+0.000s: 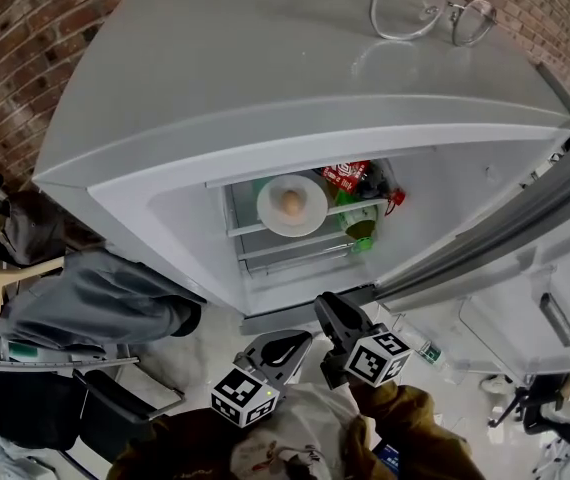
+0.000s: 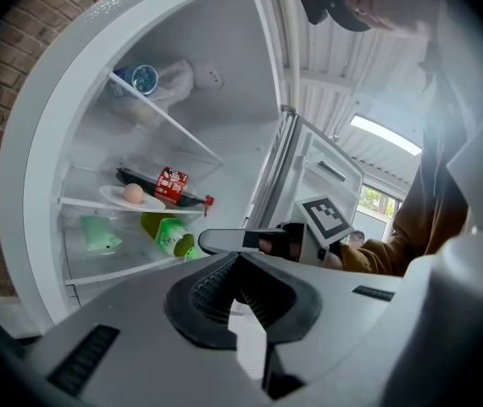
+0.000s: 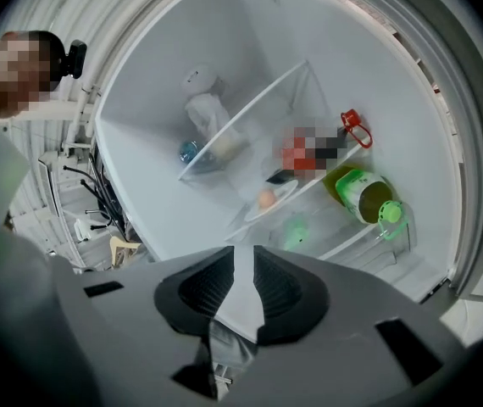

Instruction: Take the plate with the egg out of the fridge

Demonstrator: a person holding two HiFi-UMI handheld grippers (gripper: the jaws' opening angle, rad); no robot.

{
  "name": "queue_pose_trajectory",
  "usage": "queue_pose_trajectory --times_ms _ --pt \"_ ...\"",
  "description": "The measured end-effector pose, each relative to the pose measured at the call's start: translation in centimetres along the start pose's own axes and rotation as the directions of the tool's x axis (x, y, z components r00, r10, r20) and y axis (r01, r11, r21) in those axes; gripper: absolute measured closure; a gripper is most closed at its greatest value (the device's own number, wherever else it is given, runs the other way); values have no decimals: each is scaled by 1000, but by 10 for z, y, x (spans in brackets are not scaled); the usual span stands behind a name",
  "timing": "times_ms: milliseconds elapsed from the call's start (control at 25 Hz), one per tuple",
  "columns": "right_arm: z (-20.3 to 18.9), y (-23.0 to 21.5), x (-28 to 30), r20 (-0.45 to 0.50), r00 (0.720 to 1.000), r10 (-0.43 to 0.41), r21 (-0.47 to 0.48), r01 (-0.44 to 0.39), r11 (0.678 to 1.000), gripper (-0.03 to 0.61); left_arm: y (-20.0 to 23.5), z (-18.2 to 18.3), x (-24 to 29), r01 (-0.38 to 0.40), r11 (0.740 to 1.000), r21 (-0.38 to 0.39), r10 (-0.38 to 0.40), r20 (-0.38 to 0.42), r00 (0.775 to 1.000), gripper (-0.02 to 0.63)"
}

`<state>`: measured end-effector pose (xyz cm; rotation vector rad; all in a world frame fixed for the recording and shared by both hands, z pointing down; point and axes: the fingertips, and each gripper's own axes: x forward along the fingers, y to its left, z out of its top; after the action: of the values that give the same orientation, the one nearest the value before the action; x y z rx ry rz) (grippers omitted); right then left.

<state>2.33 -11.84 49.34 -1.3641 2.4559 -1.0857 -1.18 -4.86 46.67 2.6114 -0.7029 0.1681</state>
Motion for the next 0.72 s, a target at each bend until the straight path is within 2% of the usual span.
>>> queue_pose_trajectory --times_ms 720 --pt "8 -21 27 11 1000 5 103 -6 995 508 4 -3 10 -33 999 15 33 0 999 606"
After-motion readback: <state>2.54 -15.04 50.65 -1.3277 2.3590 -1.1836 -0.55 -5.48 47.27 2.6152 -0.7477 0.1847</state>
